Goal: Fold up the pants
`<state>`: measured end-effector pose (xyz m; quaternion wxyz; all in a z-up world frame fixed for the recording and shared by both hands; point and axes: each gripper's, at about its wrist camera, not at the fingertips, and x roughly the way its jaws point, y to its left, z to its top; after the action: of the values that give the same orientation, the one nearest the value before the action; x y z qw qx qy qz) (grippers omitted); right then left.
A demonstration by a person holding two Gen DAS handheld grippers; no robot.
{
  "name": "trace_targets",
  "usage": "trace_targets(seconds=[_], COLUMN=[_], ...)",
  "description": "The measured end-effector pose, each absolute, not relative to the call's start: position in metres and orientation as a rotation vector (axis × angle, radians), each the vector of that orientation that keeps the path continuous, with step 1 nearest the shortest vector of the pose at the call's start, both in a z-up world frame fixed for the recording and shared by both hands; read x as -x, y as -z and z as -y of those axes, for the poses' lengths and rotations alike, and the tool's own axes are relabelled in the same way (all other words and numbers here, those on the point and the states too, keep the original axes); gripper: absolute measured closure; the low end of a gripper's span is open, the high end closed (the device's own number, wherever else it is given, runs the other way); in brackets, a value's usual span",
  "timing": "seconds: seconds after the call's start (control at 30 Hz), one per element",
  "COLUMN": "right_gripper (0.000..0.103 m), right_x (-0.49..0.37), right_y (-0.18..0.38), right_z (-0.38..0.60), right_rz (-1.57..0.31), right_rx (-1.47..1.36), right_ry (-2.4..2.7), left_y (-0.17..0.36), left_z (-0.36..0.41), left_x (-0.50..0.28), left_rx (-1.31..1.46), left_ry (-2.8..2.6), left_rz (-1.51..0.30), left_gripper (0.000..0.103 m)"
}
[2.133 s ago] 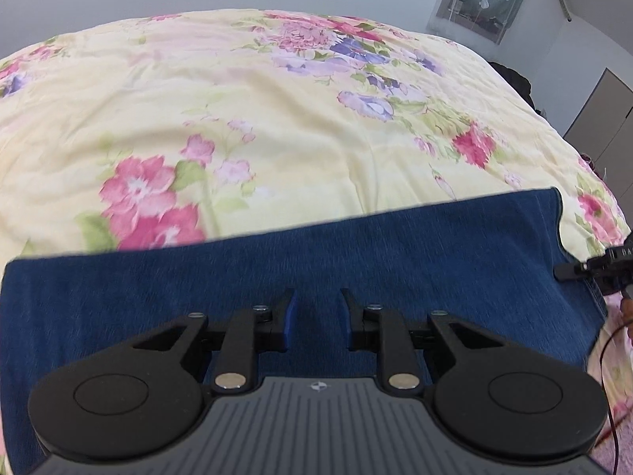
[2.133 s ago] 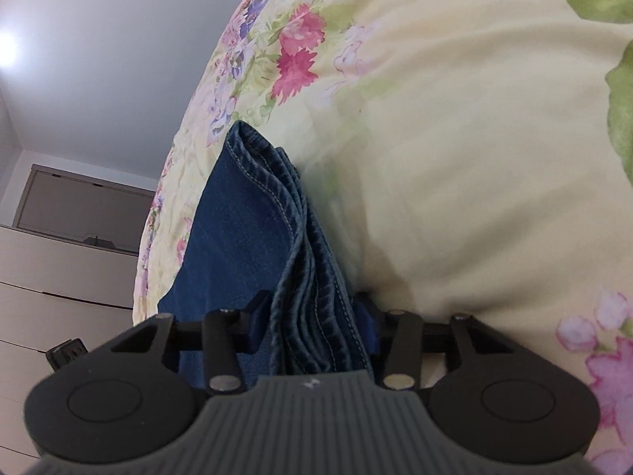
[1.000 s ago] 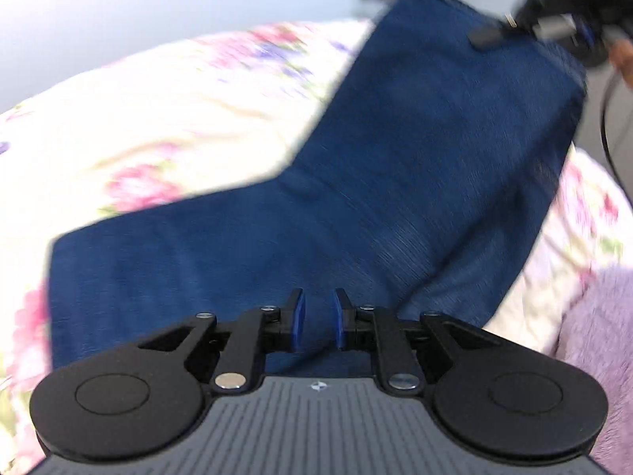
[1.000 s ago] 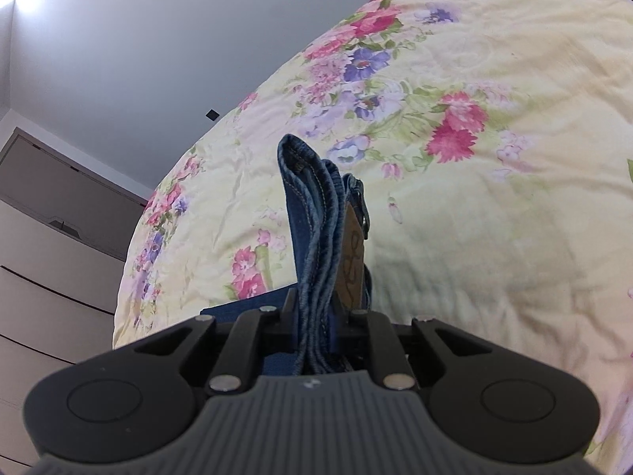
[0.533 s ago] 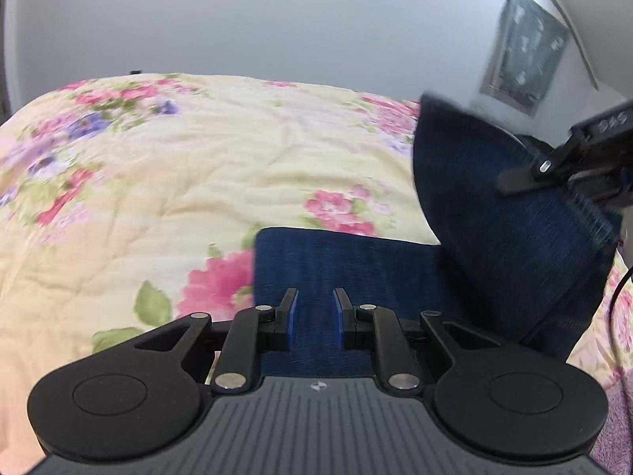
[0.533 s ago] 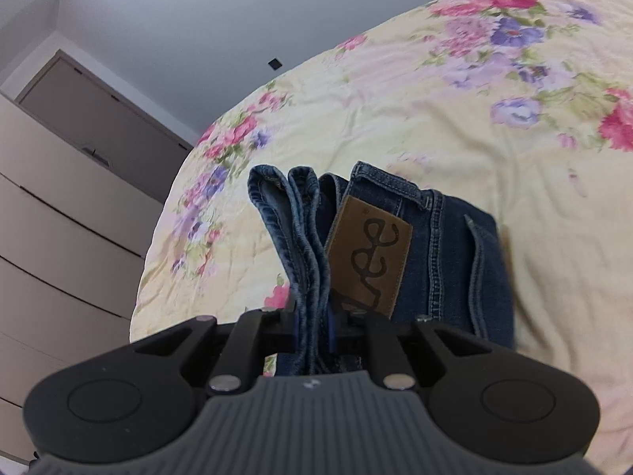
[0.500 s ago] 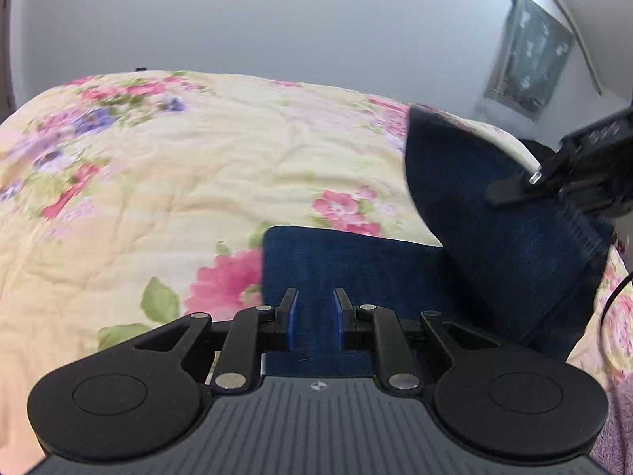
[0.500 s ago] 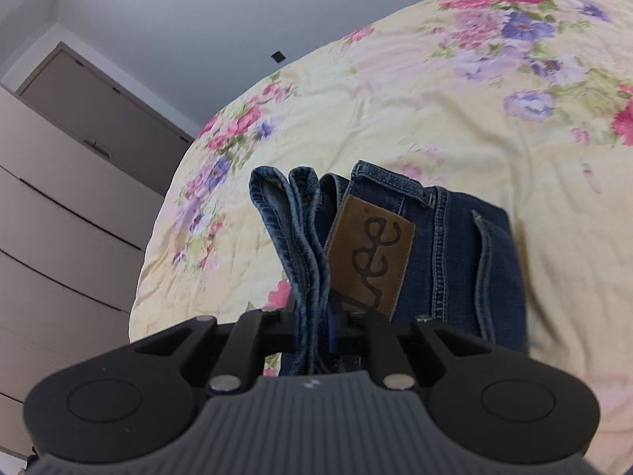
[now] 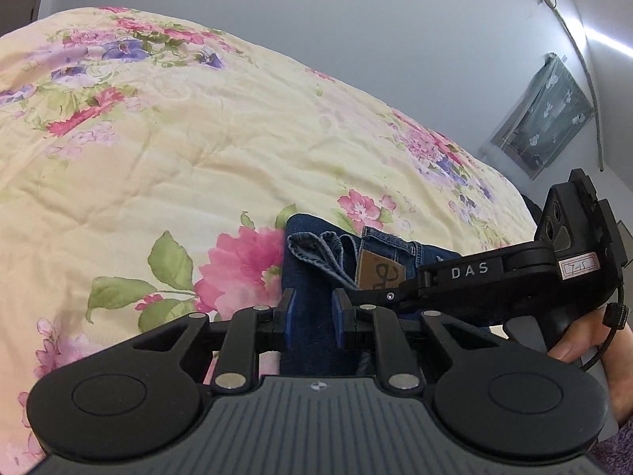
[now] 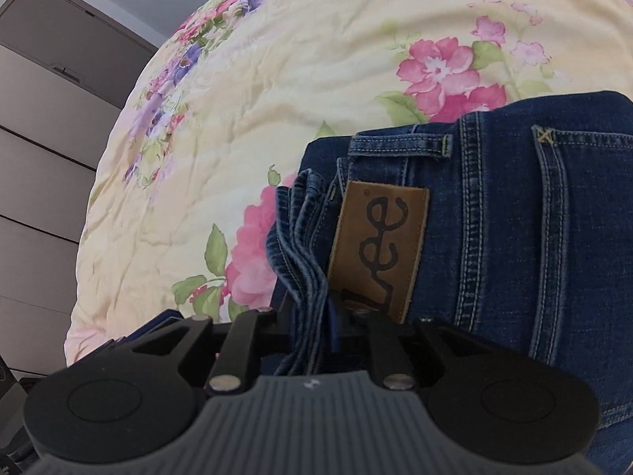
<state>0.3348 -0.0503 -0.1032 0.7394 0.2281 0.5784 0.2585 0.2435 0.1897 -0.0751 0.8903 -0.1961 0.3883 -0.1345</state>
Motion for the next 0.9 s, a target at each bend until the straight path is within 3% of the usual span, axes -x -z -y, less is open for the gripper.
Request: trace_targets(seconds=[0.17, 0.27, 0.4, 0.43, 0.5, 0.63, 0.67, 0.9], right_gripper=[0.076, 0.069, 0.069, 0.070, 0.084, 0.091, 0.098, 0.098], right_x=[-0.339, -0.337, -0.333, -0.331, -0.330, -0.330, -0.331, -0.336], right_y=[0.070, 0.043, 0.041, 0.046, 0.062, 0.091, 0.099, 0.138], right_z=[0.062, 0.087, 0.130, 0.141, 0.166, 0.202, 0.207, 0.181], right_rz=[-1.174, -1.078, -1.031, -1.032, -1.051, -1.080, -1.084, -1.126], right_rx=[-0.505, -0.438, -0.324, -0.303, -0.291, -0.335, -0.353, -0.380], right_ry=[-0.626, -0.623, -0.540, -0.515, -0.475, -0.429, -0.434, -0.510], left_y=[0.067, 0.064, 0.070, 0.074, 0.081, 0.098, 0.102, 0.129], left_z=[-0.182, -0.172, -0.146, -0.139, -0.128, -0.119, -0.119, -0.136], left_x=[-0.244, -0.249, -0.266, -0.272, -0.283, -0.303, -0.306, -0.336], left_rx=[0.445, 0.478, 0.464, 0.456, 0.432, 0.418, 0.416, 0.537], left_ry=[0.320, 0.370, 0.390, 0.392, 0.387, 0.356, 0.348, 0.354], left_rz=[-0.792, -0.794, -0.823, -0.835, -0.854, -0.902, -0.907, -0.950], left_gripper=[0.083, 0.079, 0.076, 0.076, 0.074, 0.066, 0.064, 0.055])
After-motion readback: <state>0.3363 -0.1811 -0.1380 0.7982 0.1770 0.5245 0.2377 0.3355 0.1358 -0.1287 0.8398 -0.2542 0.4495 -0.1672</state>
